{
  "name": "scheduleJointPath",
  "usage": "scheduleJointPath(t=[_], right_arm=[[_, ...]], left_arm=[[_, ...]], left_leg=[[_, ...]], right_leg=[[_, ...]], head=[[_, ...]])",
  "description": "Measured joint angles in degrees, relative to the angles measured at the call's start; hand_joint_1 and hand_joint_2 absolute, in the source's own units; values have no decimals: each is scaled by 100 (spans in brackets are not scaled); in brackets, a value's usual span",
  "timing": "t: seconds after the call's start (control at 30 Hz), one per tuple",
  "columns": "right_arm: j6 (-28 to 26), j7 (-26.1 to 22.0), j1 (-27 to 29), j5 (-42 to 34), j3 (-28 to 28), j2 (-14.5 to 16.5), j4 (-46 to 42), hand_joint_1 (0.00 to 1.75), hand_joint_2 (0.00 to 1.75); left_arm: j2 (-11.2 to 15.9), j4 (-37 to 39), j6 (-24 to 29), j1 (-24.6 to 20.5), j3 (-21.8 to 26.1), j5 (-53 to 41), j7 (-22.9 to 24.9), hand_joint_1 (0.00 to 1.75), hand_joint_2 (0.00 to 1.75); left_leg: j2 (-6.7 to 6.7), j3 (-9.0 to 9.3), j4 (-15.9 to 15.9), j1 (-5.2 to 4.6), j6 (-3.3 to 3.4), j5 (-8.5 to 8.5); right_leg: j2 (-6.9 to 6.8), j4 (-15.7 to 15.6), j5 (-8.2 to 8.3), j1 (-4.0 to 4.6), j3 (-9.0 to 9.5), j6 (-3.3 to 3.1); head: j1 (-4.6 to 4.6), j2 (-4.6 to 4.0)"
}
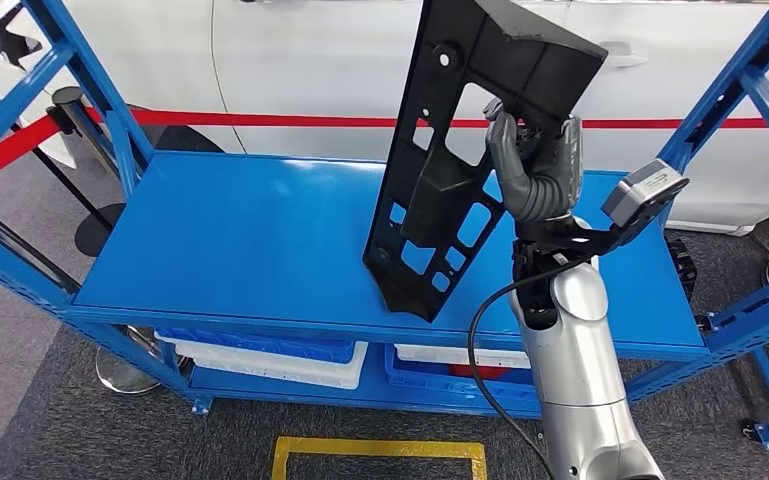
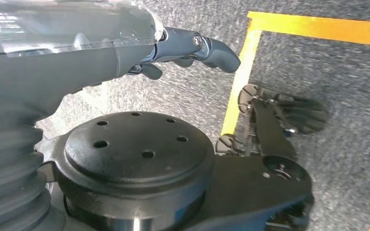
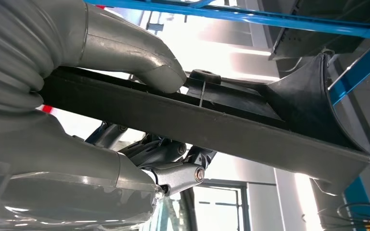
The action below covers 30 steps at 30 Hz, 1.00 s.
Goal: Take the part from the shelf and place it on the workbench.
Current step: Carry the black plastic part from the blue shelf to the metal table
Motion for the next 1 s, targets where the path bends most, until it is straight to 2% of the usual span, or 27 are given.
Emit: scheduleJointPath(t=[0.03,0.07,0.1,0.13,0.2,0.3,0.33,0.37,0.43,0.47,0.5,0.53,0.57,0.6,0.63,0.67,0.7,0.73,0.8,0.83,0.87,0.9,0.97,1.0], right_arm=[[15,0,-1,-1,-5,-1,8,175,175],[26,-1,-8,-3,-7,-1,12,175,175],[33,-3,-12,-7,-7,-1,13,175,175],[37,-5,-17,-10,-7,-2,14,175,175],[39,-9,-18,-15,-8,-4,15,175,175],[39,-8,-23,-18,-9,-5,19,175,175],[41,-7,-33,-23,-9,-5,30,175,175],[42,-6,-42,-28,-9,-4,44,175,175],[44,-8,-59,-39,-9,-1,77,175,175],[44,-9,-60,-44,-9,-1,93,175,175],[44,-10,-60,-51,-9,-1,112,175,175],[44,-9,-60,-58,-9,-2,133,175,175],[44,-9,-59,-63,-9,-2,152,175,175],[44,-8,-59,-67,-9,-2,166,175,175],[44,-9,-63,-68,-9,-2,173,175,175],[44,-9,-70,-69,-9,-2,176,175,175],[44,-11,-79,-69,-9,-2,179,175,175],[44,-13,-86,-70,-9,-2,186,175,175],[44,-15,-74,-73,-9,-4,204,175,175],[43,-15,-57,-74,-9,-7,210,175,175],[41,-13,-38,-75,-9,-10,211,175,175],[41,-13,-16,-77,-9,-15,212,175,175],[41,-12,40,-79,-9,-26,213,175,175],[42,-12,83,-80,-10,-33,213,175,175]], left_arm=[[-1,0,0,-1,-1,-2,2,0,175],[0,0,0,-3,-1,-3,3,0,175],[1,0,0,-5,-1,-5,5,0,175],[3,0,0,-7,-1,-7,7,0,175],[5,0,0,-8,-1,-8,11,0,175],[5,0,0,-9,-1,-8,13,0,175],[8,0,0,-4,-1,-9,15,0,175],[9,0,-1,1,-1,-9,22,0,175],[13,0,-2,11,-1,-10,34,0,175],[13,0,-3,11,-1,-10,39,0,175],[14,0,-4,9,-1,-10,41,0,175],[14,0,-5,6,-1,-9,44,0,175],[14,0,-6,4,-1,-9,47,0,175],[14,0,-7,1,-1,-8,50,0,175],[15,0,-7,-6,-1,-8,52,0,175],[20,0,-7,-17,-1,-9,53,0,175],[23,0,-8,-28,-1,-10,54,0,175],[27,0,-11,-37,-1,-15,55,0,175],[30,0,-16,-40,-1,-29,61,0,175],[30,0,-18,-39,-1,-37,65,0,175],[30,0,-21,-38,-1,-42,69,0,175],[30,0,-26,-36,-1,-48,73,0,175],[30,0,-48,-35,-2,-61,79,0,175],[30,0,-63,-34,-2,-69,83,0,175]], left_leg=[[0,-68,46,5,-17,23],[-3,-138,96,3,-39,41],[-7,-189,141,-2,-66,58],[-11,-224,175,-10,-90,73],[-17,-244,198,-21,-123,93],[-18,-251,202,-23,-138,107],[-23,-293,227,-16,-174,80],[-28,-368,357,-6,-220,-64],[-35,-594,949,23,-319,-584],[-34,-687,1353,31,-342,-856],[-34,-726,1667,36,-351,-987],[-34,-690,1827,37,-351,-992],[-34,-559,1787,37,-340,-890],[-35,-330,1549,34,-316,-742],[-36,-17,1159,26,-278,-641],[-38,307,709,9,-238,-616],[-42,549,353,-10,-202,-635],[-46,691,115,-32,-170,-676],[-47,690,-10,-37,-116,-624],[-34,664,-42,-27,-84,-556],[-17,622,-70,-13,-40,-474],[-1,562,-93,1,-1,-390],[17,394,-81,-8,48,-255],[19,306,-67,-10,49,-198]], right_leg=[[-2,-330,123,-15,270,7],[-2,-731,179,-20,553,2],[6,-1041,225,-14,759,-25],[15,-1227,229,-7,872,-54],[31,-1267,247,10,875,-107],[33,-1281,241,5,871,-118],[27,-1296,282,-2,827,-163],[20,-1310,342,-10,759,-217],[1,-1330,507,-19,575,-321],[-3,-1328,567,-15,497,-331],[-6,-1326,623,-9,424,-331],[-9,-1323,678,-3,353,-328],[-10,-1322,732,3,285,-321],[-10,-1321,784,10,227,-313],[-9,-1320,833,15,182,-302],[-9,-1318,880,21,149,-282],[-11,-1325,930,23,131,-254],[-15,-1341,982,19,123,-220],[-20,-1394,1084,17,118,-146],[-14,-1398,1074,15,103,-117],[-7,-1317,941,17,61,-95],[0,-1127,703,16,-8,-79],[4,-455,111,8,-176,-53],[4,-112,-49,5,-230,-37]], head=[[-1,0],[1,0],[-3,0],[-4,0],[-7,0],[-5,0],[-5,0],[-8,0],[-11,0],[-13,0],[-13,0],[-13,0],[-13,0],[-13,0],[-13,0],[-13,0],[-11,0],[-16,0],[-27,0],[-34,0],[-29,0],[-22,0],[-13,0],[-14,0]])
